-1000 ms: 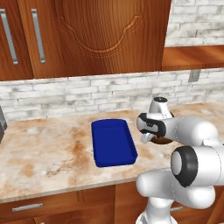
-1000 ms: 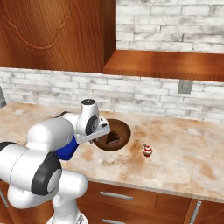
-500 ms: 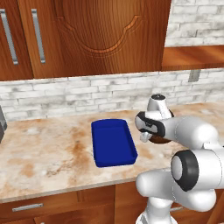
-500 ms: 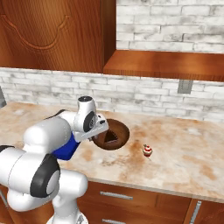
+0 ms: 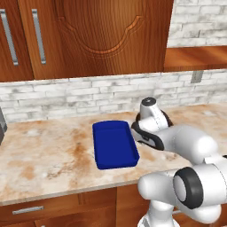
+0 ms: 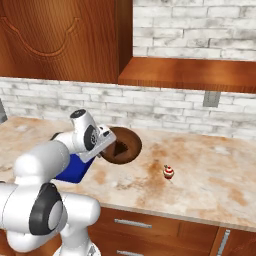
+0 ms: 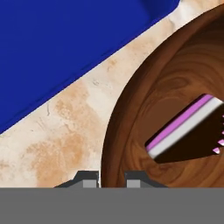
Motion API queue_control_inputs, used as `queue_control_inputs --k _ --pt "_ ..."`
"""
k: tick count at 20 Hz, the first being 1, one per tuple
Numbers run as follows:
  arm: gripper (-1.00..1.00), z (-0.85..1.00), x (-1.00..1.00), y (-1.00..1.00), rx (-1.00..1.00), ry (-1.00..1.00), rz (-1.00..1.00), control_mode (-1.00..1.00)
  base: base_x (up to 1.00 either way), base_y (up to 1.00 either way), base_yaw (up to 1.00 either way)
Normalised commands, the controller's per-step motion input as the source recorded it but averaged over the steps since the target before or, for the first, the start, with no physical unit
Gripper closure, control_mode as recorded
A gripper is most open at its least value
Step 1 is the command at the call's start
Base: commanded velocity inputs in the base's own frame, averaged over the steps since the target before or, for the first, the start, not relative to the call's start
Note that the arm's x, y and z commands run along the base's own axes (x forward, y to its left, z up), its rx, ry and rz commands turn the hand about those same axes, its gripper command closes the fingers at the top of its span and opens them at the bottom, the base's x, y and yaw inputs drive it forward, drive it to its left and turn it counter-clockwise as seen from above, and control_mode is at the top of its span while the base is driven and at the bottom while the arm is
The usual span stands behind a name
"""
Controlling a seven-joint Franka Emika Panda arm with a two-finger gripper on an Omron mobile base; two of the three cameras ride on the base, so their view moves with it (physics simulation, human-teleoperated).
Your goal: Place the bowl with cake and the cupcake onto the tray.
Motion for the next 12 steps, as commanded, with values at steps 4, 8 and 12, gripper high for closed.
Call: queue_control_inputs --k 4,8,12 --pt "1.0 0.08 0.0 0.02 -0.1 -0.08 0.16 -1.0 0.0 0.0 0.0" --pt "1.0 0.0 0.01 0.19 -0.06 0.0 0.21 -1.0 0.0 0.0 0.0" --pt "1.0 0.08 0.0 0.26 -0.08 0.01 0.19 -1.0 0.0 0.0 0.0"
